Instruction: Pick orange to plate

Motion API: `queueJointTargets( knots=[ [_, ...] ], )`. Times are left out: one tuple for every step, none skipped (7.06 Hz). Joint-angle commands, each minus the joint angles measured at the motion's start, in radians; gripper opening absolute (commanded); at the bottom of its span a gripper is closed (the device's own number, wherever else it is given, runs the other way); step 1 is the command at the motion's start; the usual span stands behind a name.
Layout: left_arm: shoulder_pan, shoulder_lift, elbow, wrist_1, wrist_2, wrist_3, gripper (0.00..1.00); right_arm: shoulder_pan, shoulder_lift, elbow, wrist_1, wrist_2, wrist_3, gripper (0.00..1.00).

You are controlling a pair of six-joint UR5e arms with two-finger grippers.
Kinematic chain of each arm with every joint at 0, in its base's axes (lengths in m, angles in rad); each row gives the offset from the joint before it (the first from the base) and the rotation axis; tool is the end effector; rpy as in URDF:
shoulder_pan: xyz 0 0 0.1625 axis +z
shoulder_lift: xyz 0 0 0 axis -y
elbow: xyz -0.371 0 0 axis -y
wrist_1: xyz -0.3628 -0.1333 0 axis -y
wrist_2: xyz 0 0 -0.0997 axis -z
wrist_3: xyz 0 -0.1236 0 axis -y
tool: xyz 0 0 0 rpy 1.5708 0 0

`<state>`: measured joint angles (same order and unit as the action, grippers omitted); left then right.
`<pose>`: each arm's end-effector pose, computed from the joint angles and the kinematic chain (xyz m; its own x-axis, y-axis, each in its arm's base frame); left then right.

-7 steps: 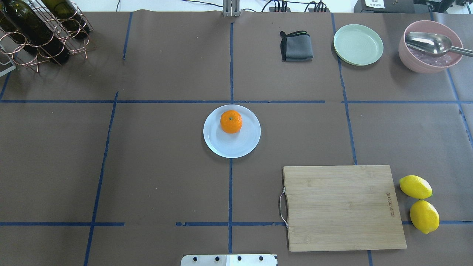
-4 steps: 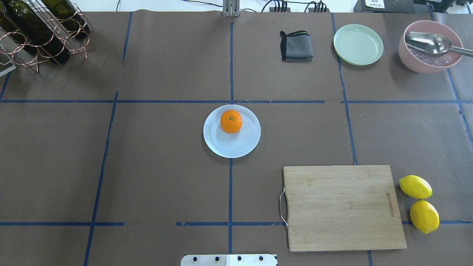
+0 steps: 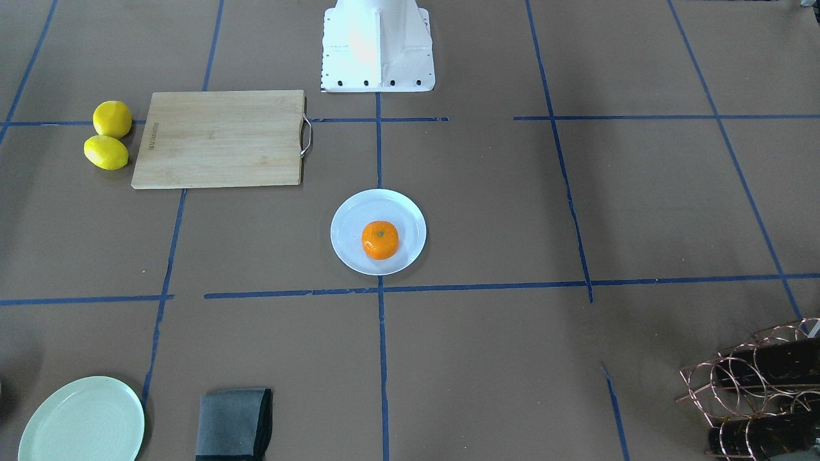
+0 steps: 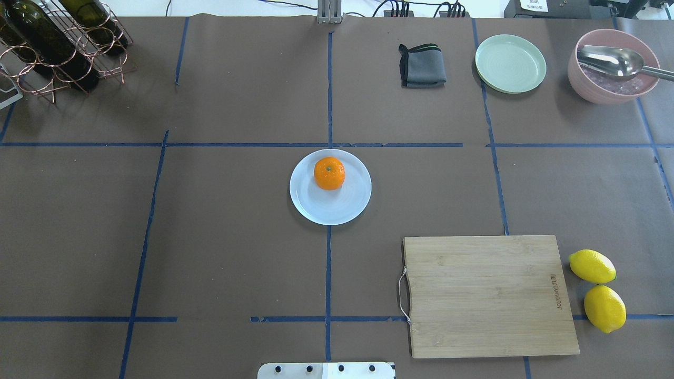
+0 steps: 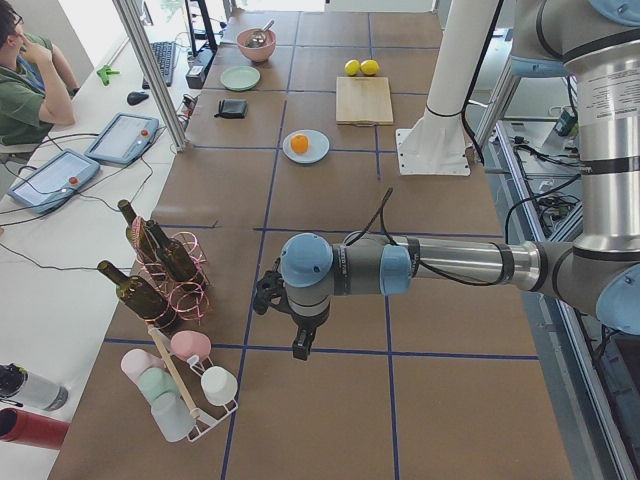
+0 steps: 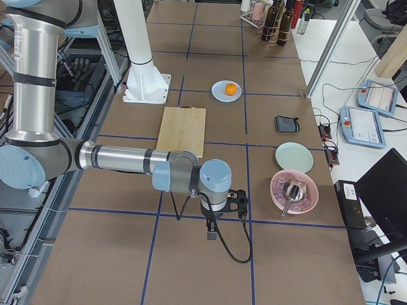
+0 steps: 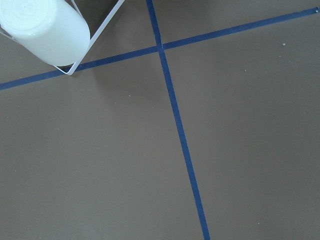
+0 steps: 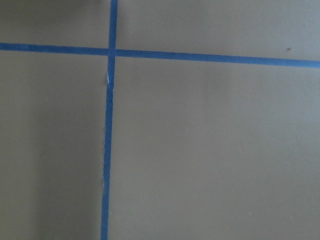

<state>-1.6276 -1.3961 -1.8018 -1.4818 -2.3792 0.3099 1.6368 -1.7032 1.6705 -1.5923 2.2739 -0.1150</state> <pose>-0.0662 -0.3915 0.5960 0.6727 0.2445 -0.6983 -0.1558 0.9695 0.1893 0.0802 -0.4037 0.6417 0.7614 -0.0296 0.6476 0.0217 0.9996 0.0203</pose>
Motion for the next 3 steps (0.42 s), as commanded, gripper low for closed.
queueJointTargets(
  knots=[
    [0.000, 0.002, -0.004, 0.000, 0.000, 0.000, 1.00, 0.000, 0.000, 0.000, 0.000, -0.001, -0.002, 1.00],
    [0.000, 0.002, -0.004, 0.000, 0.000, 0.000, 1.00, 0.000, 0.000, 0.000, 0.000, -0.001, -0.002, 1.00],
    [0.000, 0.002, -0.001, 0.000, 0.000, 0.000, 1.00, 0.000, 0.000, 0.000, 0.000, -0.001, -0.003, 1.00]
  ],
)
